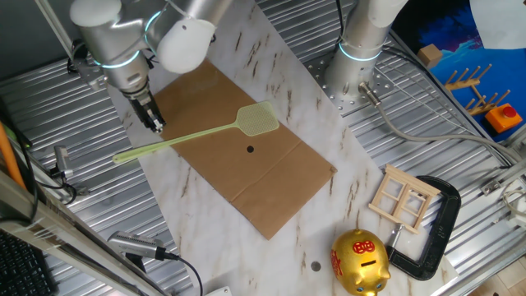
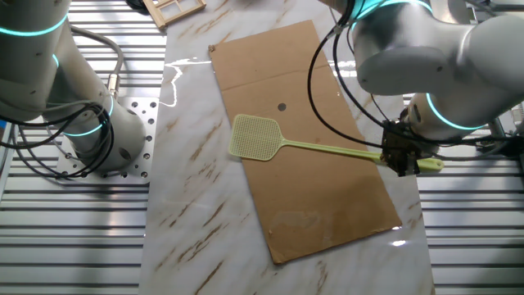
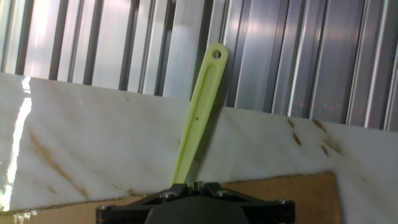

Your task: Swat with a flyswatter

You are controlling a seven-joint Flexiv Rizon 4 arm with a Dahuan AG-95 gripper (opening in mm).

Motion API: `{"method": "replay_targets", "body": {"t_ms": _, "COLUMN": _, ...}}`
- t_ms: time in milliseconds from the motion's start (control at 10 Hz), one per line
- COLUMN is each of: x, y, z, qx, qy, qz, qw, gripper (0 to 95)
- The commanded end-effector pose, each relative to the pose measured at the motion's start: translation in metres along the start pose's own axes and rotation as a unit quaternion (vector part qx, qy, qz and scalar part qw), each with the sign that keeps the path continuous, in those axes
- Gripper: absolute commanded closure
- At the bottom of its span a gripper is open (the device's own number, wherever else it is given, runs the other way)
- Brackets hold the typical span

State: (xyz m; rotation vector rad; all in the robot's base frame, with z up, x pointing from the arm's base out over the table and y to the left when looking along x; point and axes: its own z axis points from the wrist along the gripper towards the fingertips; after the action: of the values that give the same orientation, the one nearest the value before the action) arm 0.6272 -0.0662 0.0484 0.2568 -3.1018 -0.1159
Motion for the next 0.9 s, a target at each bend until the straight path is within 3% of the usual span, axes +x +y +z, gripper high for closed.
{"method": "replay_targets", "body": {"t_ms": 100, "x": 0.001, "y": 0.000, "z": -0.001, "qx": 0.001, "qy": 0.005, "qz": 0.008, "qw": 1.0000, "gripper": 95.0}}
{"method": "replay_targets", "body": {"t_ms": 400, "x": 0.007, "y": -0.005, "z": -0.006, "qx": 0.000, "qy": 0.008, "qz": 0.009, "qw": 0.9999, "gripper": 95.0}}
{"method": "replay_targets", "body": {"t_ms": 700, "x": 0.015, "y": -0.060, "z": -0.002, "qx": 0.000, "qy": 0.017, "qz": -0.054, "qw": 0.9984, "gripper": 95.0}}
{"method": "replay_targets", "body": {"t_ms": 900, "x": 0.030, "y": -0.099, "z": 0.005, "qx": -0.005, "qy": 0.015, "qz": -0.119, "qw": 0.9927, "gripper": 95.0}}
